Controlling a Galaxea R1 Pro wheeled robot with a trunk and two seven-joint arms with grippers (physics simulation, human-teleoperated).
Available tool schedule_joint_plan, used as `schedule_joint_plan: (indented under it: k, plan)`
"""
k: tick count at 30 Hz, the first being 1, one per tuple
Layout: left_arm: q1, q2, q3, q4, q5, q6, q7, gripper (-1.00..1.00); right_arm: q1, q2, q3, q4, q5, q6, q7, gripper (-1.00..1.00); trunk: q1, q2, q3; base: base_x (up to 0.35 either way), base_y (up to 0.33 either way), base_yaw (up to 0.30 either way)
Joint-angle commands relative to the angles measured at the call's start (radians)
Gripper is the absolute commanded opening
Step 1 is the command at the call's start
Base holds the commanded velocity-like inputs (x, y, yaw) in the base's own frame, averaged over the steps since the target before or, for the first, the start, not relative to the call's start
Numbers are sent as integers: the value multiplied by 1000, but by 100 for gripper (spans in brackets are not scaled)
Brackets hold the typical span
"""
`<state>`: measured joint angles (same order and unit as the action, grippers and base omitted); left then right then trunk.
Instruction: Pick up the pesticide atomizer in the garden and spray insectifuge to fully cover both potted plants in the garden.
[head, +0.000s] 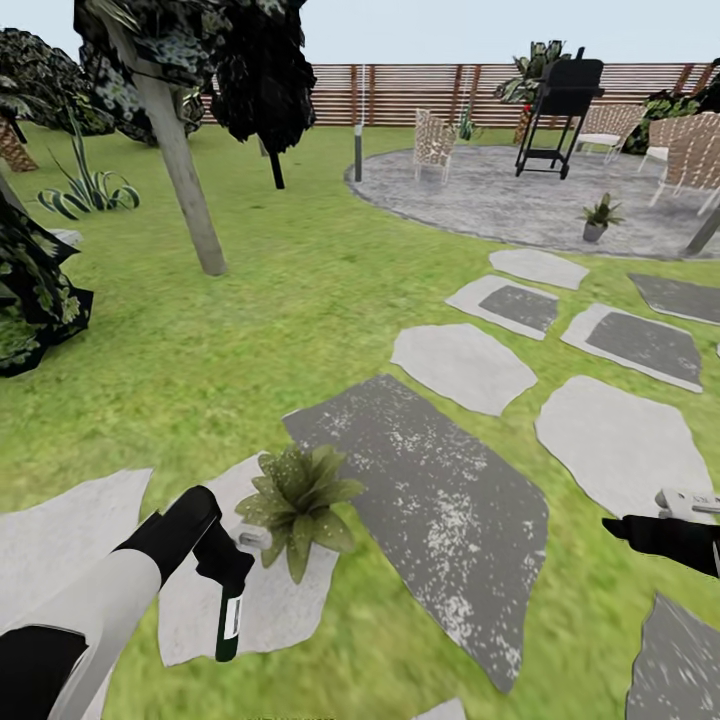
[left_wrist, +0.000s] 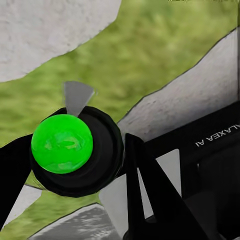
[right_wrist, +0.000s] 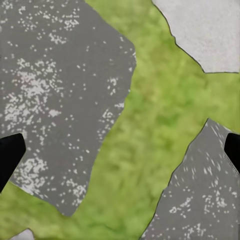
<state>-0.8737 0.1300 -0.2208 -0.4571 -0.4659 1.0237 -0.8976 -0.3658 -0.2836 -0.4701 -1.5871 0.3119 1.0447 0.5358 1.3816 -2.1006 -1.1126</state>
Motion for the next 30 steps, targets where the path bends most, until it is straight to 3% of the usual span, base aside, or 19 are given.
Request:
schedule_joint_plan:
  k: [1, 16, 30]
  plan:
    - [-1, 0, -3, -2, -9, 3, -10, -100, -1, 0, -1, -1, 10, 2, 10, 100, 0, 0, -1, 0, -282, 227]
    - [-1, 1, 1, -2, -10, 3, -11, -100, 0, 0, -1, -1, 11, 2, 9, 100, 0, 0, -6, 27, -278, 113]
    - [-1, 1, 1, -2, -10, 3, -11, -100, 1, 0, -1, -1, 12, 2, 10, 100, 0, 0, -16, 23, -64, 219]
